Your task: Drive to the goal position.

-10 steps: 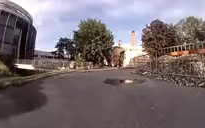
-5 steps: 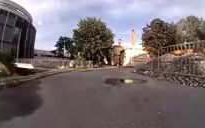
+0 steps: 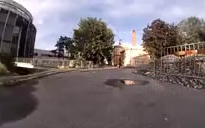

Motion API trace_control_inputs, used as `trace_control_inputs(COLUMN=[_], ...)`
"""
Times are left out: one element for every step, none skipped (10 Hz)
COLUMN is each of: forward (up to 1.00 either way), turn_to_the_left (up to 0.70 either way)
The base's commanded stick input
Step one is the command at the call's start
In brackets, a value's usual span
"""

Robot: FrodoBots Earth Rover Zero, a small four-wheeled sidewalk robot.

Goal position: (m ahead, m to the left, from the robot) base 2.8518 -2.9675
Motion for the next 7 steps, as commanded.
trace_control_inputs(forward=[0.45, 0.45, 0.45, 0.45, 0.45, 0.45, 0.45], turn_to_the_left=[0.00, 0.00, 0.00, 0.00, 0.00, 0.00, 0.00])
